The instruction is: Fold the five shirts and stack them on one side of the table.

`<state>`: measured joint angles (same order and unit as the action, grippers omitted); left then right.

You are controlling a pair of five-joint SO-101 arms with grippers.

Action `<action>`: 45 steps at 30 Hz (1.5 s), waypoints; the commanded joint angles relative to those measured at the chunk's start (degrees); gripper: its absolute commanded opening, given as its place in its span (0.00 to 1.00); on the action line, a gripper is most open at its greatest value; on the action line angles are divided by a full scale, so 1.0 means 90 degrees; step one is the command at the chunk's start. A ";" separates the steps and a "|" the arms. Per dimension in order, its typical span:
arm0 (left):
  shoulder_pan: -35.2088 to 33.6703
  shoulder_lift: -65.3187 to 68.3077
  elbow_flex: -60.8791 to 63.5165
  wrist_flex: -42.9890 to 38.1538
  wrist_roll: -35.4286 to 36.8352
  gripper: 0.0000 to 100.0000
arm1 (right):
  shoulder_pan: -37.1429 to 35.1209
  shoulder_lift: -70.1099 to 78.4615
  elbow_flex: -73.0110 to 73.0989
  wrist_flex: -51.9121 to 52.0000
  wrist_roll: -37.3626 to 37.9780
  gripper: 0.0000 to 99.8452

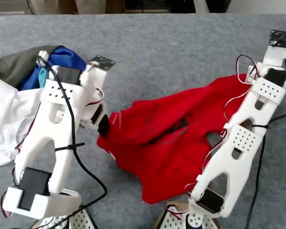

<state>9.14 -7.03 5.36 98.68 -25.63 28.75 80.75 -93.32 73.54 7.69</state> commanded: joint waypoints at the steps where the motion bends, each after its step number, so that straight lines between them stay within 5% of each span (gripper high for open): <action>1: 0.0156 0.0005 -0.0420 0.0225 -0.0576 0.26 | 0.0142 -0.0298 -0.0249 -0.0205 0.0068 0.00; 8: 0.0635 -0.0474 0.1299 0.0254 -0.2667 0.26 | 0.0122 -0.0288 -0.0249 -0.0234 0.0068 0.00; 12: 0.0664 -0.0669 0.1983 0.0234 -0.2647 0.26 | 0.0112 -0.0278 -0.0249 -0.0234 0.0068 0.00; 19: 0.0000 -0.0728 0.1582 0.0225 0.1348 0.31 | 0.0093 -0.0278 -0.0239 -0.0234 0.0059 0.00; 27: -0.1377 -0.0562 -0.1143 0.0059 0.3497 0.32 | 0.0083 -0.0278 -0.0239 -0.0225 0.0049 0.00; 31: -0.1084 0.0308 -0.1817 -0.0606 0.5206 0.32 | 0.0083 -0.0278 -0.0239 -0.0225 0.0039 0.00; 35: -0.0215 0.1695 -0.2090 -0.1270 0.5919 0.31 | 0.0024 -0.0278 -0.0239 -0.0195 0.0029 0.00; 39: 0.0498 0.3053 -0.3263 -0.1065 0.6164 0.31 | 0.0005 -0.0278 -0.0239 -0.0186 0.0029 0.00; 45: 0.0586 0.4957 -0.5538 -0.0625 0.7473 0.31 | -0.0024 -0.0278 -0.0239 -0.0186 0.0020 0.00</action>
<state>13.63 32.26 -33.05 91.30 36.79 28.66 80.75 -93.32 72.75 7.69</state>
